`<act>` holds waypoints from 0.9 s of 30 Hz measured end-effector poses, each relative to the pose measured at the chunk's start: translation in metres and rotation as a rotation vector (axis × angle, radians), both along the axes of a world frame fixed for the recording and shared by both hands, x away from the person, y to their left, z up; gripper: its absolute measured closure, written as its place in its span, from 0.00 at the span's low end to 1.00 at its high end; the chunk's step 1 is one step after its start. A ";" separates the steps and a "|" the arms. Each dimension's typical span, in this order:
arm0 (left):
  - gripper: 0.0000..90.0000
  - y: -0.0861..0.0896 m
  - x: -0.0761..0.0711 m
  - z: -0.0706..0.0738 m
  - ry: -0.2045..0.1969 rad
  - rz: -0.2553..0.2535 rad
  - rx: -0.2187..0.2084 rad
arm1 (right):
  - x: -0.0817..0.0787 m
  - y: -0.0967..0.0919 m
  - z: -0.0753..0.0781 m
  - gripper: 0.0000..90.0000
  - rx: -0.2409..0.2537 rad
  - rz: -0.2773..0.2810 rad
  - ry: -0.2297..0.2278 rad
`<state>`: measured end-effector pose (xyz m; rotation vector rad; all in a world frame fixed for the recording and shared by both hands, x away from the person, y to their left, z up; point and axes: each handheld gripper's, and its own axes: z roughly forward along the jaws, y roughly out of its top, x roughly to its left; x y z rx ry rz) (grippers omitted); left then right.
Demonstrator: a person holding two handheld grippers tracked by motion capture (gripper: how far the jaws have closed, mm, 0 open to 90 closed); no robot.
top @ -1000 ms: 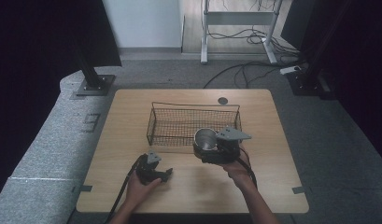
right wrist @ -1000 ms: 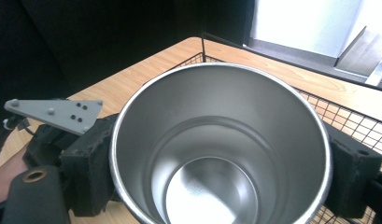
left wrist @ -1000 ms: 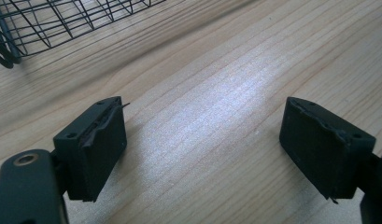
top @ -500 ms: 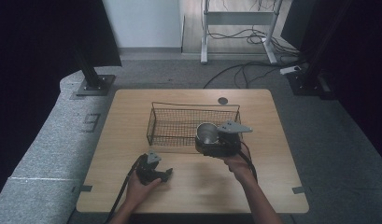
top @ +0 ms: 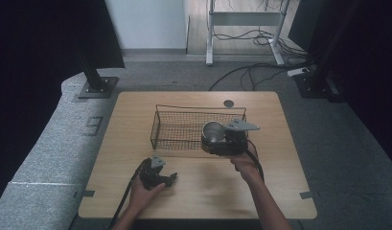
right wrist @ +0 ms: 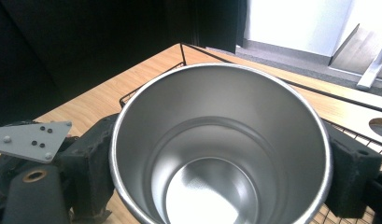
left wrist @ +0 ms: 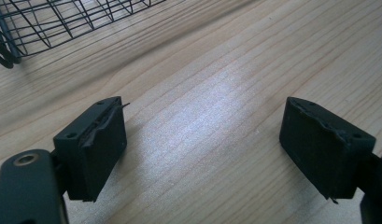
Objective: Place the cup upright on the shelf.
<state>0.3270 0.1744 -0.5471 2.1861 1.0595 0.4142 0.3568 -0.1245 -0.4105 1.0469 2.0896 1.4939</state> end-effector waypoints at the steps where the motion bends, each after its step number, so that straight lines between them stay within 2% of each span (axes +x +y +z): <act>1: 0.16 0.000 0.000 0.000 0.000 0.000 0.000 | 0.002 -0.001 0.000 0.16 0.002 0.000 0.004; 10: 0.16 0.000 0.000 0.000 0.000 0.000 0.000 | 0.009 -0.004 0.000 0.16 0.021 0.011 0.001; 18: 0.16 0.000 0.000 0.000 0.000 0.000 0.000 | 0.019 -0.003 0.002 0.16 -0.004 0.002 -0.002; 27: 0.16 0.000 0.000 0.000 0.000 0.000 -0.001 | 0.028 -0.004 0.007 0.16 -0.010 -0.005 0.000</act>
